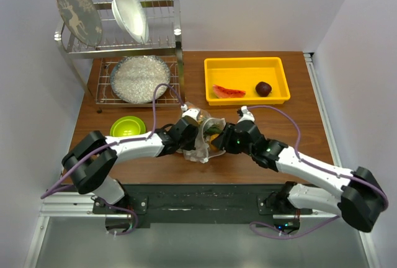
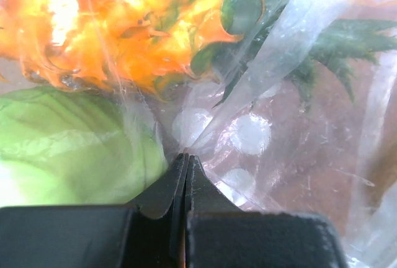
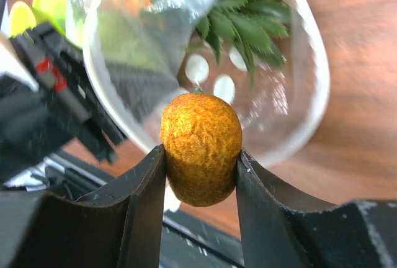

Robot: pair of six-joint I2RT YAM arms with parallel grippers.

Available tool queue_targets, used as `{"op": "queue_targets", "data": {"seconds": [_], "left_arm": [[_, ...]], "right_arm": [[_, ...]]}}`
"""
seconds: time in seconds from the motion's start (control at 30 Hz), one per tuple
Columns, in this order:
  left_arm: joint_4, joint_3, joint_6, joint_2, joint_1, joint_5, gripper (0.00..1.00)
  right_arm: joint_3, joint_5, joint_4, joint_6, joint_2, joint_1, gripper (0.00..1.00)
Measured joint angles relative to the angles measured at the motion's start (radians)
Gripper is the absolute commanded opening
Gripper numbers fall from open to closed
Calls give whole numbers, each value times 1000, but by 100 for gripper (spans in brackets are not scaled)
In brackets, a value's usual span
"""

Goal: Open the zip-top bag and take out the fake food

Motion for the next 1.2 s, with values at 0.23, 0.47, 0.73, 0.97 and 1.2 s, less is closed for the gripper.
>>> {"op": "queue_targets", "data": {"seconds": [0.23, 0.47, 0.73, 0.97, 1.2], "left_arm": [[-4, 0, 0, -3, 0, 1, 0], [-32, 6, 9, -31, 0, 8, 0], [-74, 36, 35, -87, 0, 32, 0], [-122, 80, 63, -164, 0, 31, 9], [-164, 130, 91, -181, 0, 7, 24]], "right_arm": [[25, 53, -260, -55, -222, 0, 31], [277, 7, -318, -198, -80, -250, 30], [639, -64, -232, -295, 431, -566, 34], [956, -61, -214, -323, 784, -638, 60], [1017, -62, -231, -344, 913, -642, 77]]}}
